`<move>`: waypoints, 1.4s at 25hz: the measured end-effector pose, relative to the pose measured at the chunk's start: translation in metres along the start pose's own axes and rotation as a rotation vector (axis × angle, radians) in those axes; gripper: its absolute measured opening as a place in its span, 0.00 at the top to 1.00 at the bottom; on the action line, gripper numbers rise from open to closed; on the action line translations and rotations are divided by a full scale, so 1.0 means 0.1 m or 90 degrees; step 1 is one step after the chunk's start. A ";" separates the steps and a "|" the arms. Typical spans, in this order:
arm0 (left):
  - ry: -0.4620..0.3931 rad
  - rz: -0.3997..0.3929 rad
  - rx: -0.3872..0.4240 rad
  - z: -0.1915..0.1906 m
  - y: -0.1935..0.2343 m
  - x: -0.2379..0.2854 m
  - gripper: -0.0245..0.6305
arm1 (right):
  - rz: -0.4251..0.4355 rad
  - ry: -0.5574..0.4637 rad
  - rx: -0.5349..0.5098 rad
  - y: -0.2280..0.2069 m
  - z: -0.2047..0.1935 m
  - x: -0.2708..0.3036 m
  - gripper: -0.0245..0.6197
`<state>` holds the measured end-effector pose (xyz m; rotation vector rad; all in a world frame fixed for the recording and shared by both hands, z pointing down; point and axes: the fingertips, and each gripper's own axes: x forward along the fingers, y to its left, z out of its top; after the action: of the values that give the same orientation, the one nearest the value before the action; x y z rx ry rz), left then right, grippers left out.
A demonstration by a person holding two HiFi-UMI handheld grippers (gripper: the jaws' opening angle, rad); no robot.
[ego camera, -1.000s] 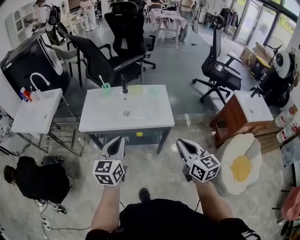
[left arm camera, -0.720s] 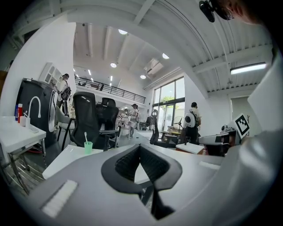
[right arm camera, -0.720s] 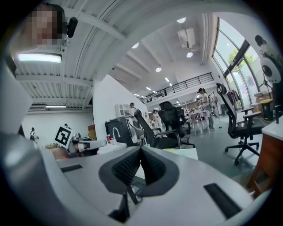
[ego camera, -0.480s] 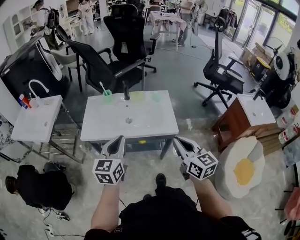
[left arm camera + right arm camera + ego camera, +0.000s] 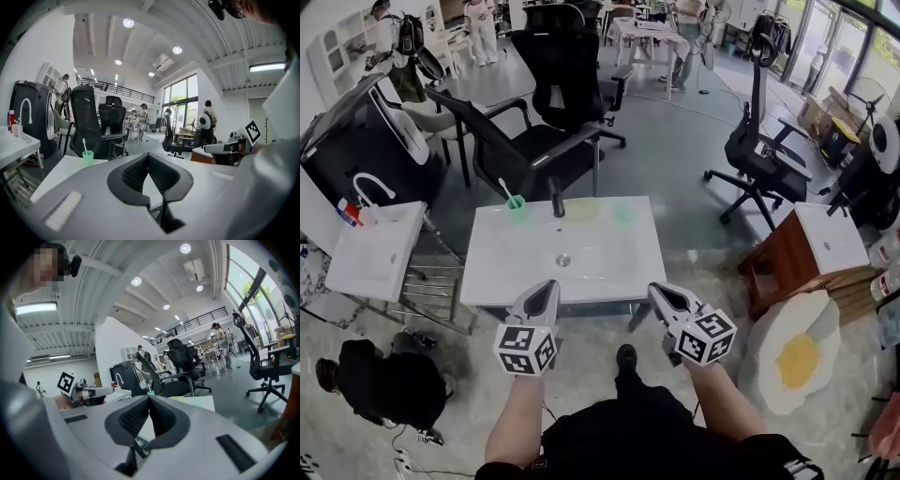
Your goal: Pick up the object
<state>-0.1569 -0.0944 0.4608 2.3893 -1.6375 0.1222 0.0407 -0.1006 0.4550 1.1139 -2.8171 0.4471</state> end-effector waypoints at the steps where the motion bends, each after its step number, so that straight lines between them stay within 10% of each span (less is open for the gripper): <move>1: 0.002 0.000 0.002 0.03 0.02 0.11 0.95 | 0.002 0.000 0.001 -0.09 0.03 0.07 0.94; 18: 0.047 0.039 0.031 0.30 0.20 1.61 0.95 | 0.049 0.002 0.031 -1.49 0.40 0.91 0.94; 35: 0.144 -0.027 0.059 -0.02 0.47 2.50 0.94 | 0.028 0.030 0.052 -1.89 0.43 1.46 0.94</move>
<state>-0.1088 -0.3368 0.5208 2.3737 -1.5077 0.4514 0.0632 -0.3404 0.4858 1.0428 -2.8099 0.5886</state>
